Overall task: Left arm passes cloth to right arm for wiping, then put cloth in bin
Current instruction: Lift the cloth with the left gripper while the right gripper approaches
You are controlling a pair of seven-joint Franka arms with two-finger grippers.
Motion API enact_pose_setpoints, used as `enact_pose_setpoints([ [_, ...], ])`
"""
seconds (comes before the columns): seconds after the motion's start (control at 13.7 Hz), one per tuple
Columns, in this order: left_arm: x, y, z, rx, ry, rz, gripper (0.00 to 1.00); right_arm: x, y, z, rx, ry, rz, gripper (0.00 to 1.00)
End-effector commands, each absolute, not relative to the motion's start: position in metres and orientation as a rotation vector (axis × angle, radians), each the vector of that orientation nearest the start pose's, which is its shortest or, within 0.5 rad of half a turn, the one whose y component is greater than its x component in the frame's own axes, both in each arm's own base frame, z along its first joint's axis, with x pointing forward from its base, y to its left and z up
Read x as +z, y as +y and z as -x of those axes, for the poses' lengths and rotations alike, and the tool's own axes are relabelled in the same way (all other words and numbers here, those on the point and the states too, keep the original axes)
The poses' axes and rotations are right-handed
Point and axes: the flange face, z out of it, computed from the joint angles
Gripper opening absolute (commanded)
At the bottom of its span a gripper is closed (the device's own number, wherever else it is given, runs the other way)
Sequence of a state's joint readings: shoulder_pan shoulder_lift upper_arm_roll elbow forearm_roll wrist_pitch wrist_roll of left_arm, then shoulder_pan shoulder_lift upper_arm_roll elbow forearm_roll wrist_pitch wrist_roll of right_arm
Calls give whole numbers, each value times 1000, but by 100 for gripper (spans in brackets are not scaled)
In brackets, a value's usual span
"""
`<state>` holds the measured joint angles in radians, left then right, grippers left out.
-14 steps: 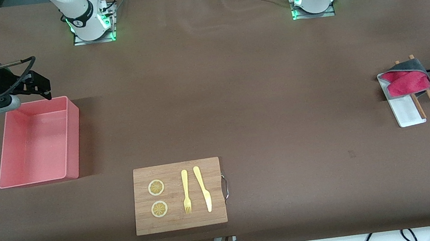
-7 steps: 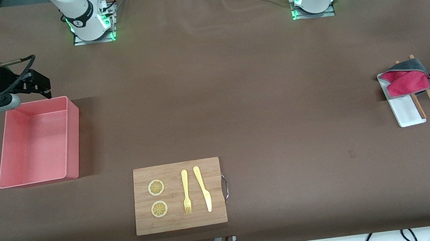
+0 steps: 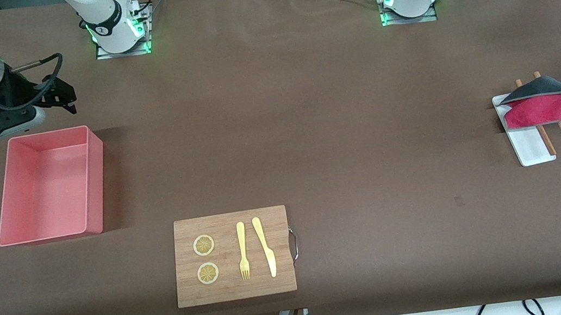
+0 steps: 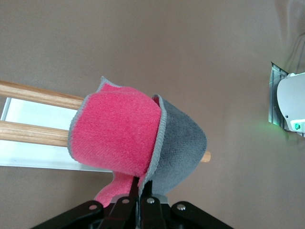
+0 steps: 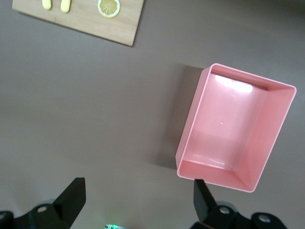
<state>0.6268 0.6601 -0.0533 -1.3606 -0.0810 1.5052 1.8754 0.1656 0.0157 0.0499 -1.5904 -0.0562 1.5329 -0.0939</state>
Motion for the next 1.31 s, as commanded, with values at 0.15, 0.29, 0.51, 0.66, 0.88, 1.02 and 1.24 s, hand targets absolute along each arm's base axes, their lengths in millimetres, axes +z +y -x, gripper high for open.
enact_pose_setpoints([
  [0.15, 400, 291, -577, -267, -1522, -2210, 0, 595, 109, -520, 148, -561, 3154, 100],
  [0.29, 441, 238, -582, -358, -1421, -2283, 0, 597, 107, -497, 119, -538, 3150, 100],
  [0.51, 476, 144, -594, -481, -1301, -2373, 0, 600, 105, -465, 69, -525, 3121, 100],
  [0.66, 484, 68, -604, -493, -1228, -2407, 0, 593, 109, -455, 23, -546, 3081, 100],
  [0.88, 480, -30, -611, -500, -1143, -2384, 0, 575, 121, -465, -7, -809, 2891, 100],
  [1.02, 473, -85, -611, -494, -1099, -2320, 0, 560, 127, -473, -44, -953, 2782, 100],
  [1.24, 484, -172, -604, -458, -958, -2282, 0, 530, 140, -491, -70, -1120, 2581, 100],
])
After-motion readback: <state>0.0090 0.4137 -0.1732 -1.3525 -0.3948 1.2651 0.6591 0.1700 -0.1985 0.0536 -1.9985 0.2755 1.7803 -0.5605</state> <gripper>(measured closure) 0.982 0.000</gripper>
